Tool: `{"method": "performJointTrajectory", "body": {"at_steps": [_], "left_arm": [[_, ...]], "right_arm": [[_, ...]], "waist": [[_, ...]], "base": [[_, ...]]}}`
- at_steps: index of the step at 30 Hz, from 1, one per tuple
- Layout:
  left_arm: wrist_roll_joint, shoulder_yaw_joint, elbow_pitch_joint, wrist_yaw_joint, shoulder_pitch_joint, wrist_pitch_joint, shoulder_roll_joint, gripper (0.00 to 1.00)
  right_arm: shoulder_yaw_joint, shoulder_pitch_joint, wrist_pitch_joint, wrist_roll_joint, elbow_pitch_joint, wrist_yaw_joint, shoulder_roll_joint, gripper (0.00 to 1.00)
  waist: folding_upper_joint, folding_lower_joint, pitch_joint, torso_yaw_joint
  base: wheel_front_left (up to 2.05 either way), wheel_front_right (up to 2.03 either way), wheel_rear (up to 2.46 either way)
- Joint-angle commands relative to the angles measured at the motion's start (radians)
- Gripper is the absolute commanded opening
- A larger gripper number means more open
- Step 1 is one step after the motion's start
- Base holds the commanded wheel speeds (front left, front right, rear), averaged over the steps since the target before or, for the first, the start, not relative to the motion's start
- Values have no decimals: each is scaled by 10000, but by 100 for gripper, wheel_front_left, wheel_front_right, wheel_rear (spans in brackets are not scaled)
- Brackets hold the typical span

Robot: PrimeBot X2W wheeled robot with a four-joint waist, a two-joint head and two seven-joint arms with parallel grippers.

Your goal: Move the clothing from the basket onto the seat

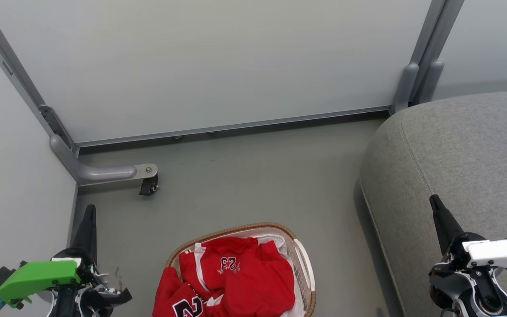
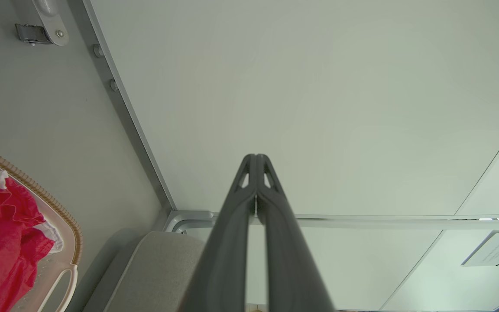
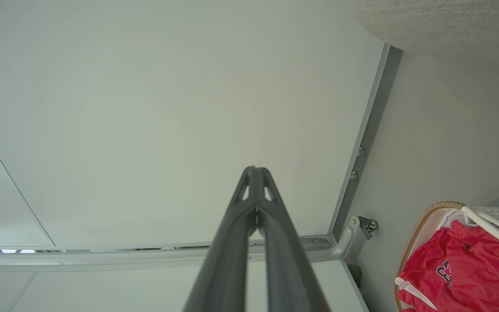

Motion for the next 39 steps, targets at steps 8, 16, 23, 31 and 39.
{"method": "performJointTrajectory", "body": {"at_steps": [8, 16, 23, 31, 39], "left_arm": [[17, 20, -7, -29, -145, 3, 88, 0], [17, 18, -7, -29, -145, 3, 88, 0], [17, 20, -7, -29, -145, 3, 88, 0], [17, 18, -7, -29, -145, 3, 89, 0], [17, 18, -7, -29, -145, 3, 89, 0]], "right_arm": [[-2, 153, -19, -2, -20, -1, -50, 0], [-2, 153, -19, -2, -20, -1, -50, 0], [-2, 153, -19, -2, -20, -1, -50, 0], [-2, 153, -19, -2, -20, -1, -50, 0], [-2, 153, -19, -2, -20, -1, -50, 0]], "waist": [[0, 0, 0, 0], [0, 0, 0, 0], [0, 0, 0, 0], [0, 0, 0, 0], [0, 0, 0, 0]], "base": [[0, 0, 0], [0, 0, 0], [0, 0, 0], [0, 0, 0], [0, 0, 0]]}}
